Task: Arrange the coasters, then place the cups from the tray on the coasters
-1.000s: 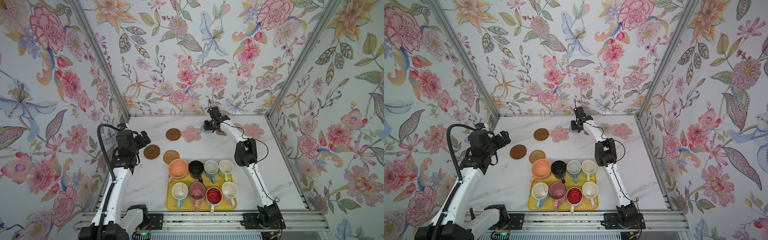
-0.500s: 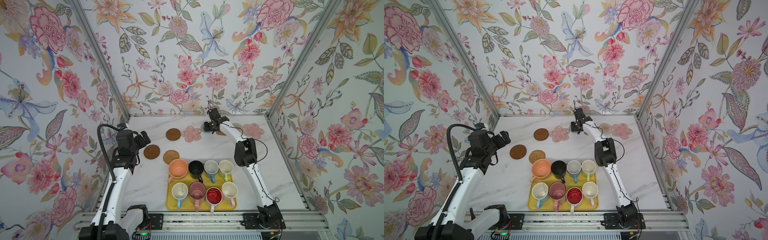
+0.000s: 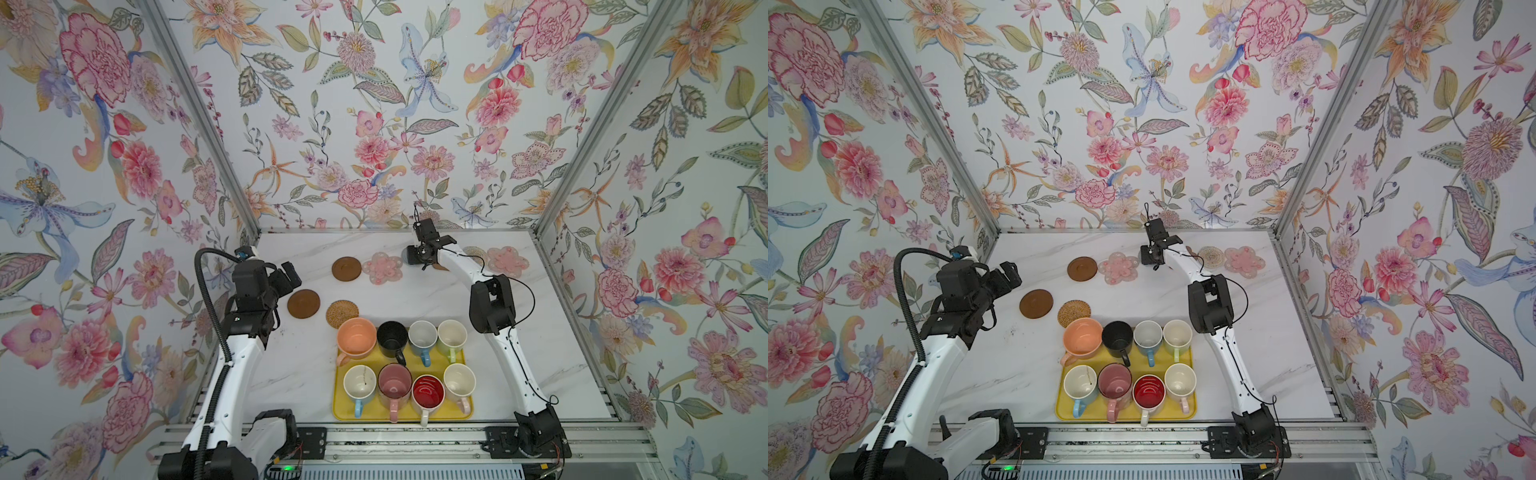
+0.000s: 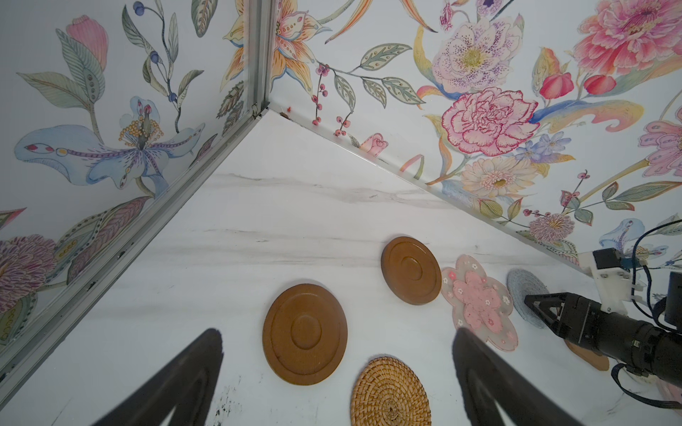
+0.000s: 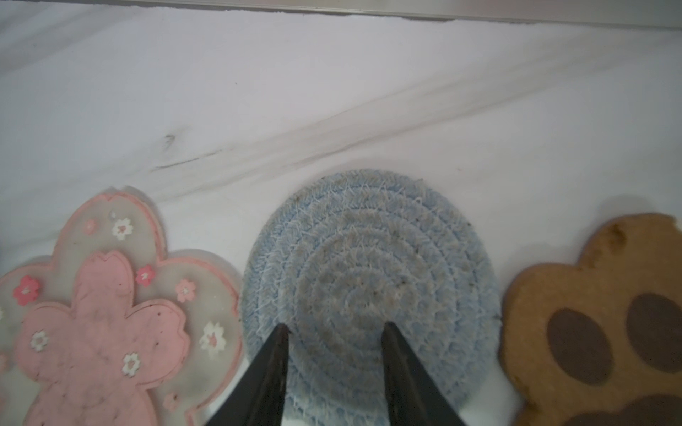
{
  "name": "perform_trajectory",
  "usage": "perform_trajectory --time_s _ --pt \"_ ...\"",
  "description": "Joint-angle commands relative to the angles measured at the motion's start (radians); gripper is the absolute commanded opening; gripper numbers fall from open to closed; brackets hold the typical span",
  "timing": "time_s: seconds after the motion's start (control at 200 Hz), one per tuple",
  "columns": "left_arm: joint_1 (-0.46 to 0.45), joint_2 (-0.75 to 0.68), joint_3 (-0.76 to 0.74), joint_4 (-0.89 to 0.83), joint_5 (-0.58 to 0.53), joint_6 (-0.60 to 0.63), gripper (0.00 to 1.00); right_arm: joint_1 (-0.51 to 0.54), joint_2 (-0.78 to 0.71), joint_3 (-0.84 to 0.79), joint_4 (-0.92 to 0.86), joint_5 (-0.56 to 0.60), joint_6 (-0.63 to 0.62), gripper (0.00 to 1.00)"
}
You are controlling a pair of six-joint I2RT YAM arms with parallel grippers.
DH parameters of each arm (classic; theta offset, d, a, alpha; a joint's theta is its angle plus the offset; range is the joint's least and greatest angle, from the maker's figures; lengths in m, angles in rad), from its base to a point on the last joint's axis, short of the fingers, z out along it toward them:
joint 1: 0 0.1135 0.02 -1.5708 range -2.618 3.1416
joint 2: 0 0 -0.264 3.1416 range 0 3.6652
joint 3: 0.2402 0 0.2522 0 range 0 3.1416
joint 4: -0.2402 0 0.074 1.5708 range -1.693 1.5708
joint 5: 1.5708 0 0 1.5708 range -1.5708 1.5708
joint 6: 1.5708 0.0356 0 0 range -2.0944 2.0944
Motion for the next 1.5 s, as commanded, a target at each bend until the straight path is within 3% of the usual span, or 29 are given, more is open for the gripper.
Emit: perform_trajectory --time_s 0.0,0.39,0.781,0.866,1.141,1.316,1.496 --pt "0.011 0.007 -0.013 0.013 -0.018 0.009 0.99 0.018 -0.005 -0.059 -0.093 -0.006 0.008 0.42" --pt "0.013 0.042 0.003 -0.022 -0.048 0.012 0.99 0.04 -0.062 -0.156 -0.09 -0.01 0.042 0.38" --pt "0.017 0.123 0.031 -0.075 0.008 0.026 0.99 0.051 -0.138 -0.252 -0.076 0.002 0.089 0.38" --pt "0.017 0.154 0.048 -0.111 0.016 0.034 0.99 0.053 -0.17 -0.252 -0.071 0.013 0.088 0.45" --pt "0.014 0.271 0.105 -0.235 0.041 0.04 0.91 0.044 -0.361 -0.22 -0.05 0.081 0.083 0.81" --pt "0.002 0.337 0.078 -0.248 0.056 0.02 0.87 0.042 -0.556 -0.404 0.093 0.093 0.083 0.92" --pt "-0.018 0.404 0.019 -0.201 0.042 -0.035 0.81 0.03 -0.692 -0.559 0.124 0.113 0.09 0.96"
